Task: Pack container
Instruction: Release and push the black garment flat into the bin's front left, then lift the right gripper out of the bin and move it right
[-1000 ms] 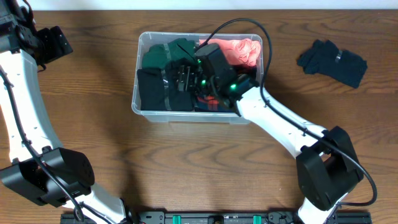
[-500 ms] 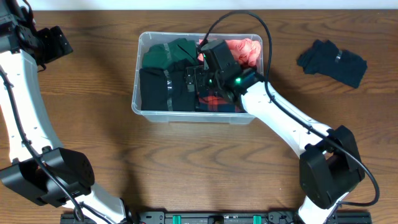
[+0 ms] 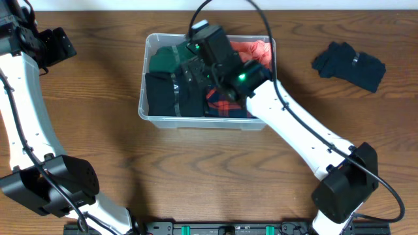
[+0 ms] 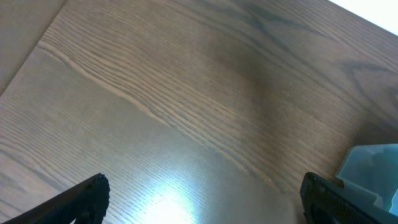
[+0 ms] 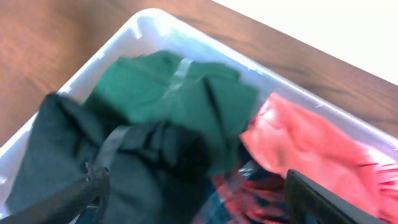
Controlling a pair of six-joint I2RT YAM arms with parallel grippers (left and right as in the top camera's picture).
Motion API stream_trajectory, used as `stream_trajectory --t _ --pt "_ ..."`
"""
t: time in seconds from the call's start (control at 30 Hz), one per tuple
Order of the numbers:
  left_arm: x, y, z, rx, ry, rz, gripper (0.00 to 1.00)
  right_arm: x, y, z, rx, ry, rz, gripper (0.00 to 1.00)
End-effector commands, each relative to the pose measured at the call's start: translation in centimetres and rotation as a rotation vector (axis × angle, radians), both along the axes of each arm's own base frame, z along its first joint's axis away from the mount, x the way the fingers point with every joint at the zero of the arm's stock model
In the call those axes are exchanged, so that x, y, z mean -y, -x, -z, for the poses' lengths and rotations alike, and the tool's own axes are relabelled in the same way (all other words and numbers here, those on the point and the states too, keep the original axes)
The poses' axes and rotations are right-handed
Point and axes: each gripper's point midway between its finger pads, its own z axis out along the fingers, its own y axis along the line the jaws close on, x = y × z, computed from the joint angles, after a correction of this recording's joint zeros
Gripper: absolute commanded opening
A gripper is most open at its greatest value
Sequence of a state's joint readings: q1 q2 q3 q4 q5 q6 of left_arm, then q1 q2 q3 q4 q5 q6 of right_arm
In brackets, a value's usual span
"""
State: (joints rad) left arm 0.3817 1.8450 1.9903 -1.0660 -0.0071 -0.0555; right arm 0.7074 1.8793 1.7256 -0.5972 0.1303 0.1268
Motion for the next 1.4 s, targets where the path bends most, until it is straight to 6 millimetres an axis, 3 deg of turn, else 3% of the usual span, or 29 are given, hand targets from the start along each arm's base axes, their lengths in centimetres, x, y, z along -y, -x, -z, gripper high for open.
stream_trajectory --t 0.0,0.23,0.57,0.83,1.17,1.23,1.37 --pt "-0.1 -0.1 0.2 -0.001 0.004 -0.009 0.98 -1.6 1.1 0.1 0.009 0.024 -0.042 0.81" --pt "-0.1 -0.1 0.2 -0.001 0.004 -0.009 0.98 -3.3 2.3 2.2 -0.034 0.041 -0.069 0.77" --pt "-0.1 -0.1 0.2 -0.001 0.004 -0.01 0.98 -4.3 2.6 9.1 -0.179 0.076 -0.059 0.77" --pt "-0.1 -0.1 0.2 -0.001 0.004 -0.01 0.98 -4.6 2.9 12.8 -0.252 0.098 -0.051 0.77" --pt "-0.1 -0.1 0.2 -0.001 0.004 -0.009 0.98 -4.8 2.5 12.5 -0.242 0.087 -0.05 0.82" --pt "-0.1 -0.1 0.2 -0.001 0.004 -0.009 0.98 -4.8 2.0 11.2 -0.224 0.07 -0.046 0.83" --pt "-0.1 -0.1 0.2 -0.001 0.004 -0.009 0.98 -4.3 0.7 6.1 -0.157 0.009 -0.026 0.87"
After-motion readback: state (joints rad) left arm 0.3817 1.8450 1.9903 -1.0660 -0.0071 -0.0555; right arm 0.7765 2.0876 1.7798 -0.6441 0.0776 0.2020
